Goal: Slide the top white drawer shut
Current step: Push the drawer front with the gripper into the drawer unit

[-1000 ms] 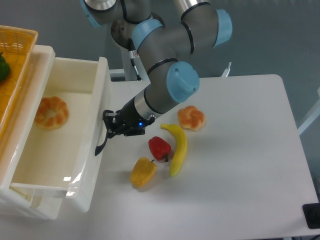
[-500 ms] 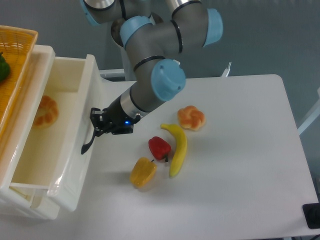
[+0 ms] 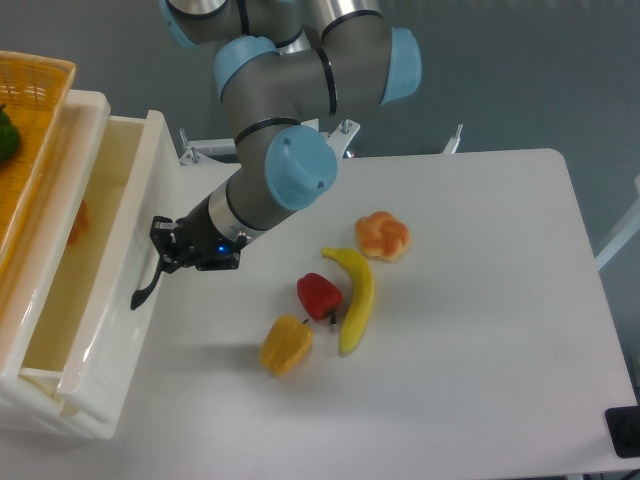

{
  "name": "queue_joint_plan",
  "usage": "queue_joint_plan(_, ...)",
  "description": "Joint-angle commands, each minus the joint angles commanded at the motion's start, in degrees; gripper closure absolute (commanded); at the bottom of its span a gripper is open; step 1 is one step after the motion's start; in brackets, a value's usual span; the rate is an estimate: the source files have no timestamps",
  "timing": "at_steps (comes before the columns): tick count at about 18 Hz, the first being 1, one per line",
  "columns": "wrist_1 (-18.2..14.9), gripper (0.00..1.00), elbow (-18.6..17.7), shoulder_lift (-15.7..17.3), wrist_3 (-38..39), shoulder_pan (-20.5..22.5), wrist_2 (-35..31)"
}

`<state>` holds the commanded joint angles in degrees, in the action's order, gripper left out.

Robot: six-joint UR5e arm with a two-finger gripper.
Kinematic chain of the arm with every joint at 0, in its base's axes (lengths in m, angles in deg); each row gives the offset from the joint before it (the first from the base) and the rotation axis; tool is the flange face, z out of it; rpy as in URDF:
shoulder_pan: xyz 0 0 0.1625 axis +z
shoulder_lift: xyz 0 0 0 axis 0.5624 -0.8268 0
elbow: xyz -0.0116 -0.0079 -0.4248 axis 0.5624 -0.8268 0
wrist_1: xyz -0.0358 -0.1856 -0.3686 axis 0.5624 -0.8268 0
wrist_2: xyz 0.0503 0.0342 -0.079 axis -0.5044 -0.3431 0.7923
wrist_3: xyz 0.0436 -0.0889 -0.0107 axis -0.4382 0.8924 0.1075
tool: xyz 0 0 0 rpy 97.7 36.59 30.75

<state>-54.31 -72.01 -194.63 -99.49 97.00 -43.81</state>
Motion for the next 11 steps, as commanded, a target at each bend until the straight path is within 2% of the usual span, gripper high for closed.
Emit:
queue_joint_plan(9, 0.09, 1.0, 0.17, 0.0, 1.67, -4.04, -0.26)
queue_joint_plan(11, 1.22, 1.0, 0.18, -0.09, 2.02, -4.66, -0.35)
